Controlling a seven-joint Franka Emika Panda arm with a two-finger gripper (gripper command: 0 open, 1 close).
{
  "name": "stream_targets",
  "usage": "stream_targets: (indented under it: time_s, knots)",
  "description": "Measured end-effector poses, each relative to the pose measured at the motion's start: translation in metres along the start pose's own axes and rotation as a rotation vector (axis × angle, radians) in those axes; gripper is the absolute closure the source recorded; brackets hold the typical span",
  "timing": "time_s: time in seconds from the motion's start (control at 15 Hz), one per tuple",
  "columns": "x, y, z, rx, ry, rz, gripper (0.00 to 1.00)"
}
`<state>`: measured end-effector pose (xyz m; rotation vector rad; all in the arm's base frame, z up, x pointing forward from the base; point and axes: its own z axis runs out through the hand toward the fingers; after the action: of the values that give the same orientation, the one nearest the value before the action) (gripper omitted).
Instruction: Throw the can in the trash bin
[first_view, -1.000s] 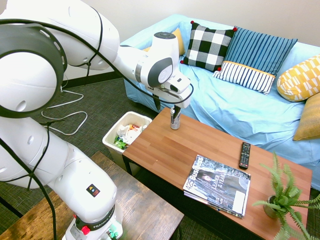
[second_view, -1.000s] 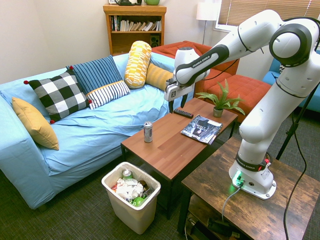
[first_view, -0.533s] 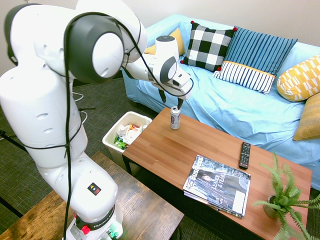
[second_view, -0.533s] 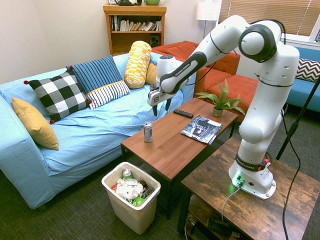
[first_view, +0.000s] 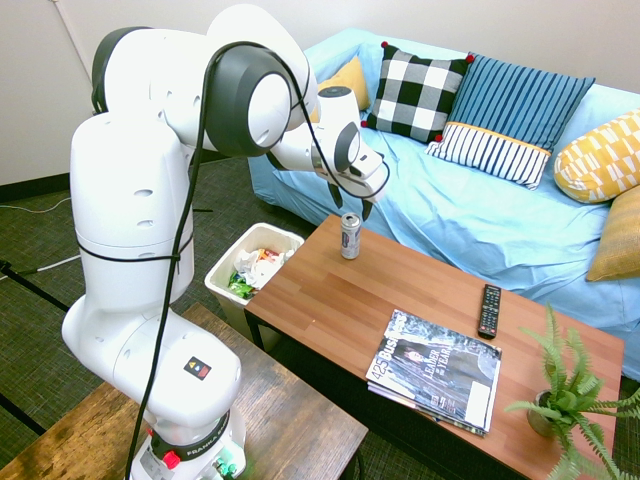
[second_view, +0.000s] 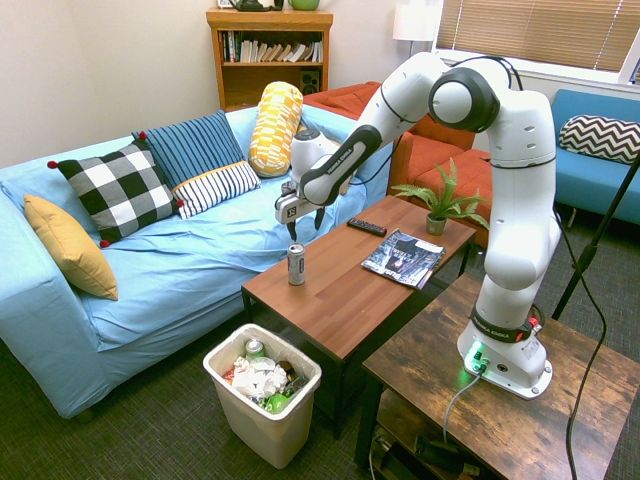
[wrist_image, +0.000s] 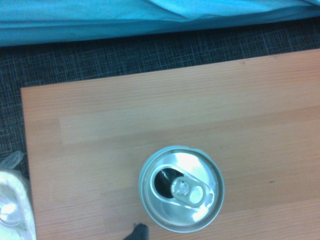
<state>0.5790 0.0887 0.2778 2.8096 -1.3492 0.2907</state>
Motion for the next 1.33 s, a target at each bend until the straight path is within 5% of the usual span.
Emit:
stream_targets:
  time_s: [1.13, 1.2, 1.33]
  knots:
    - [-0.005, -0.03, 0.076, -0.057, -0.045, -0.002, 0.0]
    - [-0.005, -0.031, 0.078, -0.061, -0.045, 0.001, 1.0]
    - [-0.006, -0.031, 0.082, -0.068, -0.051, 0.006, 1.0]
